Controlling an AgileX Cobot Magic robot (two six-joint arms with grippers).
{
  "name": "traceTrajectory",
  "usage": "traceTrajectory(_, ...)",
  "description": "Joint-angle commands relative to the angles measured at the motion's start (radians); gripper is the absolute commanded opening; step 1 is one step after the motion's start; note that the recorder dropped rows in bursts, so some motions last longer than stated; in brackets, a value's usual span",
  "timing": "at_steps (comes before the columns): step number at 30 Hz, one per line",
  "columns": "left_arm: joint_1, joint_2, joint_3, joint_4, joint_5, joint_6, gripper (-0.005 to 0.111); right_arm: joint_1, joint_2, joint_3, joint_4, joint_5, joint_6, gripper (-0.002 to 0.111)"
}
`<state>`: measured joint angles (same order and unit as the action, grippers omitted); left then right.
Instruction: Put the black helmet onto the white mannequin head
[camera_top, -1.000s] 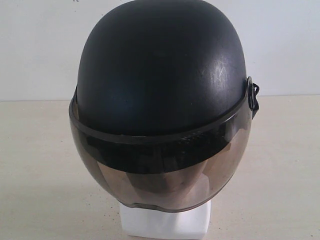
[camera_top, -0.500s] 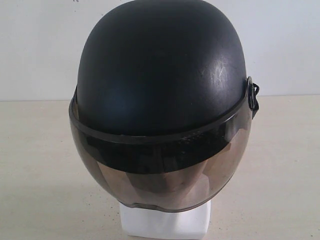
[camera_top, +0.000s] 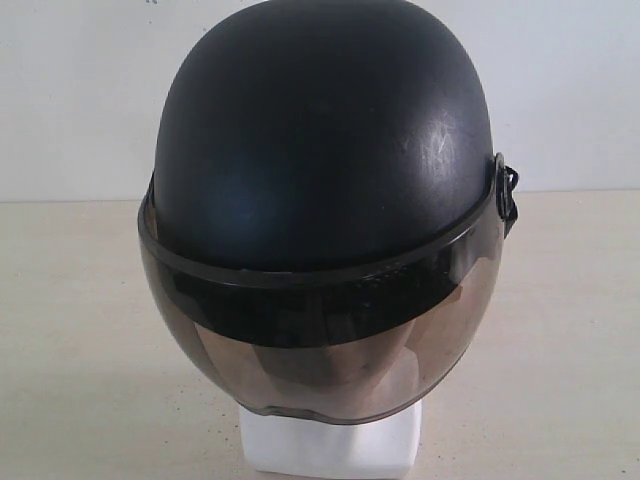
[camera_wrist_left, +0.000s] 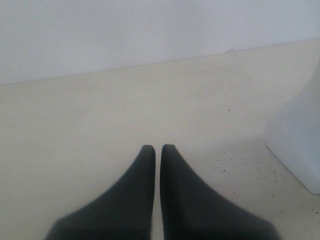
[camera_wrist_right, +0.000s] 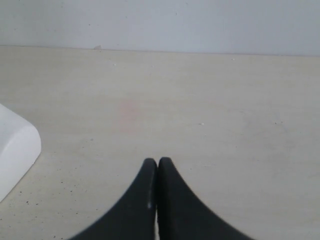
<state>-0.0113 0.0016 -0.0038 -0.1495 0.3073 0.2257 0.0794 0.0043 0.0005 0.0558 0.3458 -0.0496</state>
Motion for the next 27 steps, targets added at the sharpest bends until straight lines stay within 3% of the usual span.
traceTrajectory(1,0.002,-0.002,0.004,0.001,0.006,-0.043,0.004,0.000,-0.004,0.000,-0.002,-0.005,-0.001,0.000)
traceTrajectory(3,0.002,-0.002,0.004,0.001,0.006,-0.147,0.004,0.000,-0.004,0.000,-0.002,-0.005,-0.003,0.000)
traceTrajectory(20,0.004,-0.002,0.004,0.001,0.006,-0.149,0.004,0.000,-0.004,0.000,-0.002,0.001,-0.002,0.000)
traceTrajectory(27,0.052,-0.002,0.004,0.001,0.006,-0.149,0.004,0.000,-0.004,0.000,-0.002,0.001,-0.002,0.000)
